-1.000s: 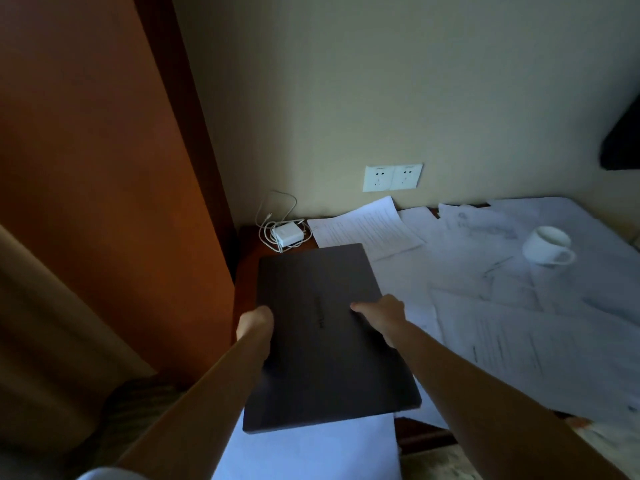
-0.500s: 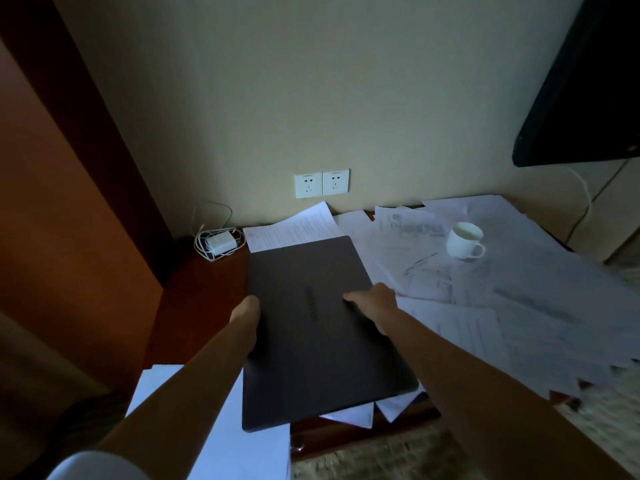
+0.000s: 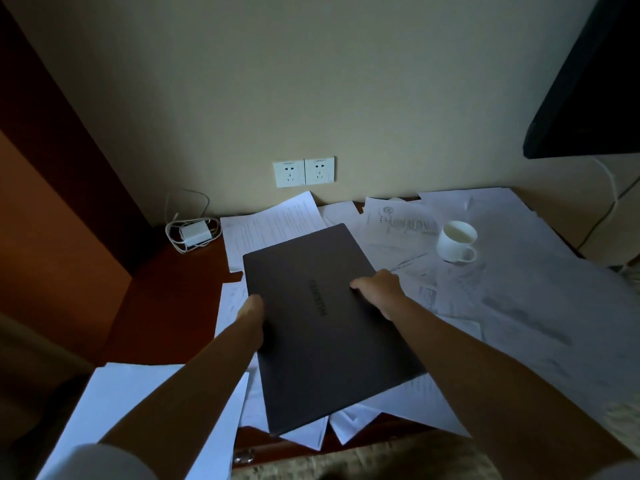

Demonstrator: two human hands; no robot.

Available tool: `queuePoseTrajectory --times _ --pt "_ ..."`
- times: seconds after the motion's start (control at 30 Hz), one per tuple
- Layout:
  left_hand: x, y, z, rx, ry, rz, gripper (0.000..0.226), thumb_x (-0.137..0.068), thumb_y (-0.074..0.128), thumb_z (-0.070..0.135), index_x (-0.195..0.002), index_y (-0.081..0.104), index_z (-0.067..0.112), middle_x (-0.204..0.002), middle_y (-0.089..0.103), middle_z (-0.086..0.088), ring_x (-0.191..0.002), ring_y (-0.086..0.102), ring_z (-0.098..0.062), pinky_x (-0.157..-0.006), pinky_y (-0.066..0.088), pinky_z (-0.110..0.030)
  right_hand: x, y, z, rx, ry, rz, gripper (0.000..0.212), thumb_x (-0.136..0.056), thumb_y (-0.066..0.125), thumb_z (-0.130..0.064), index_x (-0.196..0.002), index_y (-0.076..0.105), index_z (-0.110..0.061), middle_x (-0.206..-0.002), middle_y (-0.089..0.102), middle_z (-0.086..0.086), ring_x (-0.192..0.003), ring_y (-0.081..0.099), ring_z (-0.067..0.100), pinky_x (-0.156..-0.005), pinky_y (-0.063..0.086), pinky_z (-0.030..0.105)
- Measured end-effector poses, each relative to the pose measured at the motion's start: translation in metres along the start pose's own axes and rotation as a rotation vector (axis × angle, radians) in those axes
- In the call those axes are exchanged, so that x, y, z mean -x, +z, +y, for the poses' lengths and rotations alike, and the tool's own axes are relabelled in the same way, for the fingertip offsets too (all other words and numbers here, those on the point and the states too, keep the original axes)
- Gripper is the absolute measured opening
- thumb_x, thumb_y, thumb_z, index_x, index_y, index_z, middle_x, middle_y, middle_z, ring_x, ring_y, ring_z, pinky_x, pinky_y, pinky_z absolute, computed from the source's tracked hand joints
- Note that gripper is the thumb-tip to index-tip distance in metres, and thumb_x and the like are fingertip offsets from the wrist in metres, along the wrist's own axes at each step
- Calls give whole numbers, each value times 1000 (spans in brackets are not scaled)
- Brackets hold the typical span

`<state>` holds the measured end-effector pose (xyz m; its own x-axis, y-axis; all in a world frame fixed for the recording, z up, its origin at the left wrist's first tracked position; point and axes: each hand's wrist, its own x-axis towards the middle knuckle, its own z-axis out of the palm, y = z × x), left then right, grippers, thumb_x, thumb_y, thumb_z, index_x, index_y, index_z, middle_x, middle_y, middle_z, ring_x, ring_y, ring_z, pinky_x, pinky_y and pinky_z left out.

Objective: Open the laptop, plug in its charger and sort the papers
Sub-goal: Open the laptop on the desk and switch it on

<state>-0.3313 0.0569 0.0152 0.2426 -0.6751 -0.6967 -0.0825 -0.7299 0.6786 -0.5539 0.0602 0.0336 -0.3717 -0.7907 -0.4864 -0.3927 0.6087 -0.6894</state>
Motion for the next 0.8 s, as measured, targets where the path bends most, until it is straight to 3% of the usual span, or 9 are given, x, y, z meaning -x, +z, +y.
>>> queuePoseTrajectory --times 0.1,0.2,0.33,0.47,0.57,0.63,0.67,0.73,0.8 --pt "-8 7 8 36 -22 6 33 -100 36 27 -121 52 6 -118 57 -15 -104 54 -30 -94 43 -43 -18 2 -8 6 20 -8 54 -77 66 -32 -121 50 -5 -131 44 16 -81 50 25 -69 45 32" --pt "-21 14 16 122 -63 2 32 -98 38 25 -121 52 7 -115 57 -14 -104 54 -30 -99 44 -45 -42 3 -15 72 30 -9 57 -81 63 -33 -128 46 -4 -136 41 14 -92 50 27 -71 41 33" --pt "-16 31 22 208 -147 -8 23 -99 35 21 -107 51 8 -101 55 -12 -99 52 -27 -99 42 -43 -68 2 -34 158 6 -16 58 -80 57 -39 -128 47 -8 -129 46 12 -100 52 28 -78 47 36" --pt "-5 54 21 365 -249 43 21 -96 34 16 -90 52 9 -92 56 -12 -81 52 -25 -86 41 -42 -104 4 -49 226 -58 -54 61 -66 52 -42 -120 53 -13 -119 53 8 -98 55 29 -89 48 43" --pt "3 77 17 507 -323 90 37 -87 38 12 -119 56 7 -109 61 -14 -87 58 -27 -80 45 -40 -122 3 -61 342 -119 -102 56 -71 49 -40 -121 51 -15 -117 52 8 -101 53 30 -93 45 45" --pt "3 96 14 568 -359 139 52 -81 39 9 -131 51 7 -107 61 -16 -90 60 -31 -71 49 -37 -133 2 -66 441 -170 -113 48 -78 46 -36 -121 51 -15 -118 51 9 -104 52 31 -96 42 44" --pt "3 106 13 614 -372 153 51 -79 38 7 -128 54 7 -103 60 -16 -93 61 -33 -68 49 -38 -141 3 -68 493 -206 -106 44 -80 45 -34 -119 52 -15 -119 51 10 -104 51 31 -96 41 43" --pt "6 126 14 655 -401 154 29 -79 37 4 -101 55 11 -96 61 -17 -99 61 -36 -68 51 -39 -155 4 -70 578 -292 -96 38 -83 42 -30 -116 54 -15 -119 51 10 -105 50 32 -95 39 41" --pt "9 146 16 681 -439 139 9 -78 36 2 -74 43 5 -79 54 -13 -76 58 -35 -56 46 -36 -169 7 -73 636 -374 -100 37 -85 42 -27 -117 55 -15 -118 53 9 -106 50 31 -94 37 40"
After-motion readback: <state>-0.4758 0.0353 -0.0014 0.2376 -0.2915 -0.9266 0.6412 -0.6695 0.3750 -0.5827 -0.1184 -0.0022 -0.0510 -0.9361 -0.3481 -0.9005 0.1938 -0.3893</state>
